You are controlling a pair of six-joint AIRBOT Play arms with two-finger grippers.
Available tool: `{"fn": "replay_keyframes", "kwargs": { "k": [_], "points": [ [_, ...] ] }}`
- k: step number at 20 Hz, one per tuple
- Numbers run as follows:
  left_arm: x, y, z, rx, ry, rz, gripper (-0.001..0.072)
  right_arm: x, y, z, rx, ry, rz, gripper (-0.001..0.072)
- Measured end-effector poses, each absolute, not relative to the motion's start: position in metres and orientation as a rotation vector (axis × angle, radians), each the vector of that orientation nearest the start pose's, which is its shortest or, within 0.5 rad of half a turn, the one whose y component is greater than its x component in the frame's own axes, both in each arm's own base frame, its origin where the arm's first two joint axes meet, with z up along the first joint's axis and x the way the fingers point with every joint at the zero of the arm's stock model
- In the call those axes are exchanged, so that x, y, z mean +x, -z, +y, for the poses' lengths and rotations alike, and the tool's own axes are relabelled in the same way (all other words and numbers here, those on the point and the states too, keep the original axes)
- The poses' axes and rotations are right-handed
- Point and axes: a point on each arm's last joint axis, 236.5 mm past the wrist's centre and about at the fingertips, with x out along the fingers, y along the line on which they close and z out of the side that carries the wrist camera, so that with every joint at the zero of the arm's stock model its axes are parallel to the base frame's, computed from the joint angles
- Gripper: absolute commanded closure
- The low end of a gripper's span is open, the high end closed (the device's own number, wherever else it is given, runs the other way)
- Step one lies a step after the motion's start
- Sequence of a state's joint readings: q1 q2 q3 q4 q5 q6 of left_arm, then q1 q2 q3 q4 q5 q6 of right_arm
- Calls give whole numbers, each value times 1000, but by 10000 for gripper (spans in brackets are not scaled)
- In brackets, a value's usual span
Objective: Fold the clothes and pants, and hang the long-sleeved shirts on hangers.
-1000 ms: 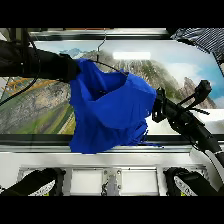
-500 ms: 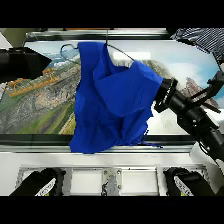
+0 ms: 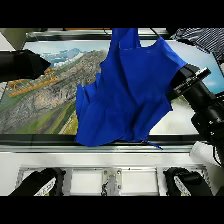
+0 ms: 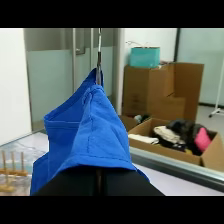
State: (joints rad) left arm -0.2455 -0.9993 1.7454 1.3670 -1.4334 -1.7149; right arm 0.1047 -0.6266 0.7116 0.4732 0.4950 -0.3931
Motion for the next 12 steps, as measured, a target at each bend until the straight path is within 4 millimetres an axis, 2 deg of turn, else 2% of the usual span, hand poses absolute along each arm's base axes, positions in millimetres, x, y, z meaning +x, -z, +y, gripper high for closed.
{"fn": "replay_keyframes", "kwargs": {
  "k": [2, 5, 8, 12],
  "points": [
    [327, -308, -131, -147, 367, 752, 698, 341, -323, 123, 64, -494, -279, 706],
    [335, -296, -134, -142, 367, 785, 698, 353, -328, 85, 33, -313, -253, 707],
    [344, -286, -138, -130, 372, 809, 698, 355, -353, 41, -61, -124, -271, 707],
    [356, -275, -151, -93, 406, 820, 699, 344, -394, -33, -133, 130, -310, 707]
  ]
}}
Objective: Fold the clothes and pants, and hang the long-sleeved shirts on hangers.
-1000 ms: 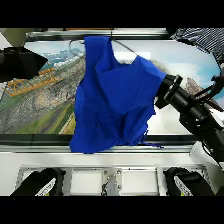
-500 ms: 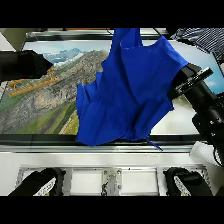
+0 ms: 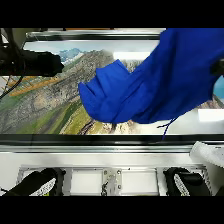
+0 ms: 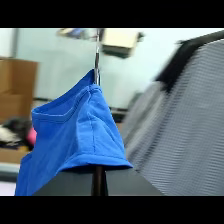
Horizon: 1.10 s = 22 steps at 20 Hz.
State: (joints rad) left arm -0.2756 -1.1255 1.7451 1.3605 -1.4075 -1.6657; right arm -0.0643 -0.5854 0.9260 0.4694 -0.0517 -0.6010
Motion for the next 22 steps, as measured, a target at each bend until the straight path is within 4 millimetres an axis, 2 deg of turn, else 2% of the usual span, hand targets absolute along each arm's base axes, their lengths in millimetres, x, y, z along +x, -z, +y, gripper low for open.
{"fn": "replay_keyframes", "kwargs": {
  "k": [3, 6, 8, 11, 13, 15, 18, 22],
  "points": [
    [366, -266, -166, -69, 437, 821, 699, 321, -419, -106, -160, 381, -317, 707],
    [375, -260, -182, -39, 472, 810, 699, 285, -449, -168, -195, 614, -339, 708],
    [381, -257, -190, -25, 490, 799, 699, 258, -469, -202, -211, 751, -356, 708],
    [390, -252, -198, -15, 502, 787, 698, 219, -497, -237, -227, 923, -385, 708],
    [394, -249, -199, -13, 503, 786, 699, 197, -514, -251, -228, 1010, -406, 707],
    [397, -248, -200, -13, 502, 785, 699, 183, -528, -257, -232, 1056, -429, 707],
    [398, -247, -200, -12, 503, 785, 699, 171, -542, -260, -234, 1093, -455, 707],
    [400, -248, -201, -14, 502, 775, 699, 162, -550, -260, -233, 1113, -473, 707]
  ]
}}
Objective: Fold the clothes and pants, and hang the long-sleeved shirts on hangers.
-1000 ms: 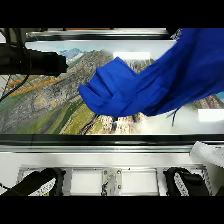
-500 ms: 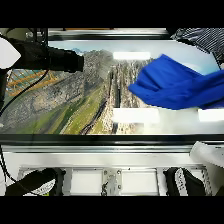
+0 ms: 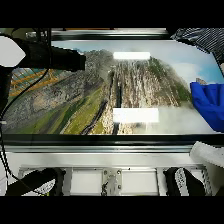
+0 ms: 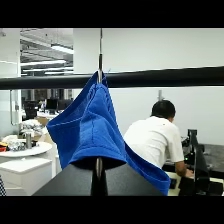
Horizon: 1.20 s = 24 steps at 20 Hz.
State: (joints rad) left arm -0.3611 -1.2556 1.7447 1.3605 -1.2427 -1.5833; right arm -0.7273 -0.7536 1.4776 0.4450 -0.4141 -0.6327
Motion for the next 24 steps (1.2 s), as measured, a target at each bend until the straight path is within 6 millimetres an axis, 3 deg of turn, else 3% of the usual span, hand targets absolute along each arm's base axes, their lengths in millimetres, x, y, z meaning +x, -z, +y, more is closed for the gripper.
{"fn": "replay_keyframes", "kwargs": {
  "k": [10, 13, 24],
  "points": [
    [404, -252, -202, -19, 502, 754, 699, 152, -554, -258, -224, 1136, -484, 707],
    [404, -252, -202, -16, 503, 754, 699, 138, -543, -269, -183, 1210, -452, 707],
    [401, -249, -201, -16, 502, 770, 699, 108, -533, -289, -140, 1343, -446, 707]
  ]
}}
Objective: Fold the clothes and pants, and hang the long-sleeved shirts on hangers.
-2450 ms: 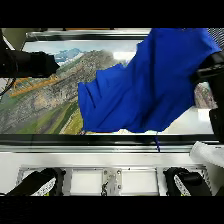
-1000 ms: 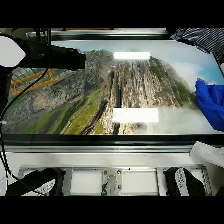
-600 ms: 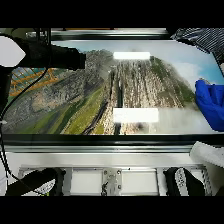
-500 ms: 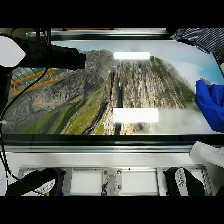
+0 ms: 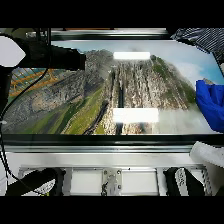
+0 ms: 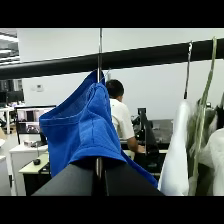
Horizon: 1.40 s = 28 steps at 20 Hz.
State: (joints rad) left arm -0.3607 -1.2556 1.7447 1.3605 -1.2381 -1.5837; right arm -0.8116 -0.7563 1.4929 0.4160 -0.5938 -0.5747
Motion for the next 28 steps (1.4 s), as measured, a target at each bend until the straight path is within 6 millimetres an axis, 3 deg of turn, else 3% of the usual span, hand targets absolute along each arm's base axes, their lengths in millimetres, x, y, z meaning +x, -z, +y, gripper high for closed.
{"fn": "replay_keyframes", "kwargs": {
  "k": [6, 12, 18, 19, 20, 21, 28],
  "points": [
    [396, -243, -200, -6, 502, 805, 699, 110, -510, -317, -44, 1392, -419, 707],
    [389, -236, -198, 5, 503, 847, 699, 124, -510, -335, -3, 1389, -423, 707],
    [387, -234, -197, 8, 504, 857, 699, 146, -494, -352, 39, 1363, -369, 686],
    [387, -234, -197, 8, 504, 858, 699, 149, -492, -353, 44, 1359, -358, 605],
    [387, -234, -197, 8, 504, 860, 699, 151, -489, -354, 54, 1356, -351, 397],
    [387, -234, -197, 8, 504, 860, 698, 152, -488, -355, 55, 1354, -346, 269],
    [387, -233, -197, 8, 503, 860, 699, 137, -496, -337, 87, 1345, -372, 265]
  ]
}}
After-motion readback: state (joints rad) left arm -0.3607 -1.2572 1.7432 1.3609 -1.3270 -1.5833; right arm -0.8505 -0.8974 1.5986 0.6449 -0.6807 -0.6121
